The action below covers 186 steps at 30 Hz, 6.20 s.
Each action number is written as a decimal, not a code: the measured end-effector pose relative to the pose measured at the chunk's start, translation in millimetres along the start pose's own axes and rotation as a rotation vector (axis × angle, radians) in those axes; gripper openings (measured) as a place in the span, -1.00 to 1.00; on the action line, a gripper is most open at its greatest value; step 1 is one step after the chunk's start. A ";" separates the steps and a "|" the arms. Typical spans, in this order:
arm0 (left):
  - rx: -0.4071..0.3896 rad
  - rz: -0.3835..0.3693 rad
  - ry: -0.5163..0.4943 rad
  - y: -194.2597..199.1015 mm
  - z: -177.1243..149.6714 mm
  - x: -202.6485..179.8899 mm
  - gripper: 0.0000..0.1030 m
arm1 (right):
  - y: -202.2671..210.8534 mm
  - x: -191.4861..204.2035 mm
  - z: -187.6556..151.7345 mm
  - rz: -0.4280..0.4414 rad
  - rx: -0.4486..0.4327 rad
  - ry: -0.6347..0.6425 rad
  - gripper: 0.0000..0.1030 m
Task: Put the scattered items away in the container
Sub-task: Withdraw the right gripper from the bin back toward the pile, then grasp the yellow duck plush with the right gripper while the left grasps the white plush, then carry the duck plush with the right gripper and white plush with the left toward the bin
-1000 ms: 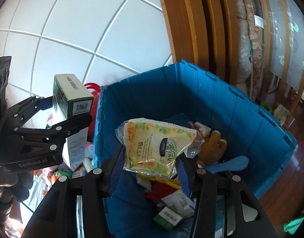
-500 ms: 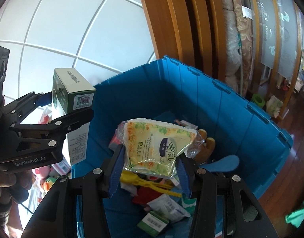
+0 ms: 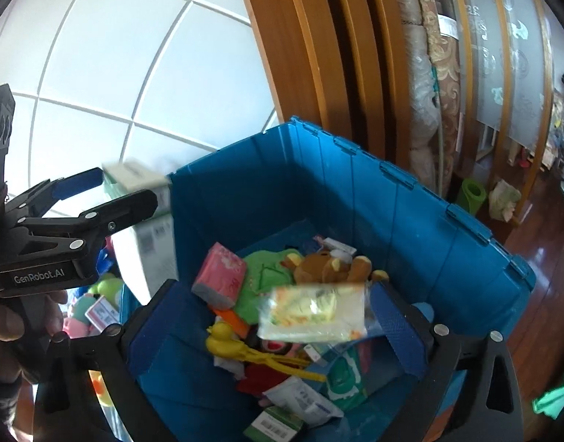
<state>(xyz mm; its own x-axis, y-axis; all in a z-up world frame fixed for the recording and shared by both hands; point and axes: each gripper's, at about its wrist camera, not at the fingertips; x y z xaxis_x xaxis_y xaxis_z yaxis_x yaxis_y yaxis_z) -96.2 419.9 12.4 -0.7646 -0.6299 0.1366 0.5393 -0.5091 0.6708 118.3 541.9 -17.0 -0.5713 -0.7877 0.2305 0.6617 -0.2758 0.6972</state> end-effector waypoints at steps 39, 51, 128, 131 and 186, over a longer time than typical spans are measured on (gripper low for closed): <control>0.152 0.318 0.332 126.0 -253.5 183.3 1.00 | -24.2 213.9 -66.1 0.186 0.102 0.268 0.99; 0.292 0.410 0.467 146.7 -376.6 261.6 1.00 | -58.0 303.9 -116.8 0.216 0.190 0.375 0.99; 0.457 0.285 0.584 67.0 -528.6 334.5 -0.18 | -241.5 484.8 -264.7 0.241 0.503 0.574 0.35; 0.441 0.295 0.583 79.0 -520.5 326.9 -0.19 | -222.1 483.9 -257.9 0.255 0.482 0.570 0.35; 0.054 0.350 0.336 173.9 -222.0 214.3 -0.19 | 10.5 276.7 -78.5 0.358 0.037 0.333 0.36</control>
<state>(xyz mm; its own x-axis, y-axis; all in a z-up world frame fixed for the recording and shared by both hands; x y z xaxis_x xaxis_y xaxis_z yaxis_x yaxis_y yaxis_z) -87.9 66.3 -3.5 -0.3796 -0.9168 0.1241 0.7178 -0.2072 0.6647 5.2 277.8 0.9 -0.1202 -0.9646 0.2347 0.7672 0.0598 0.6386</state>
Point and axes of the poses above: each gripper's, at about its wrist camera, not at the fingertips, and y roughly against the way its jaws point, x to its left, z to its top, and after that the axes turned 4 degrees about x, right-handed
